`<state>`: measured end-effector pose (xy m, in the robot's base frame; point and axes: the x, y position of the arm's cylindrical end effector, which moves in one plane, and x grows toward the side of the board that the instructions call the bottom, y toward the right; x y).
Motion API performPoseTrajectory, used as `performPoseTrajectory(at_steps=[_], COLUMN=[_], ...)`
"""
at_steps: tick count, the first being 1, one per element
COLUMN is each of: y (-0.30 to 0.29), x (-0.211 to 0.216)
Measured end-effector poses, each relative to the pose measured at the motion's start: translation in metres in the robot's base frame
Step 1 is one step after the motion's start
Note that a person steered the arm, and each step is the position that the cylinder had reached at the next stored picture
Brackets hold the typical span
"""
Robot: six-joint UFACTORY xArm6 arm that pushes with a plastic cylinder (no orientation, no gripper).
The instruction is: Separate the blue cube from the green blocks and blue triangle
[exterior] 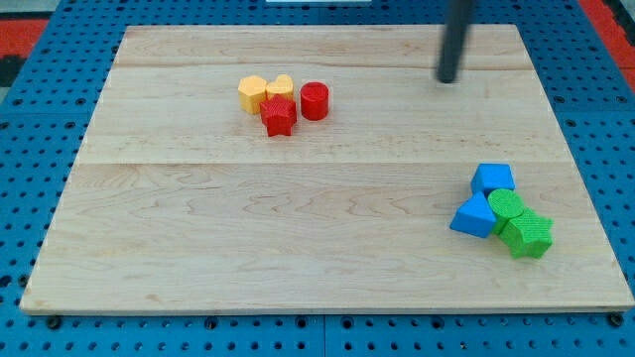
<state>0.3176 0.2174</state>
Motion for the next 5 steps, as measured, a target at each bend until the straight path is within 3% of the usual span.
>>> performPoseTrajectory(at_steps=[1,2,3,5], y=[0.078,0.082,0.049,-0.014], x=[0.117,0.226,0.258,0.226])
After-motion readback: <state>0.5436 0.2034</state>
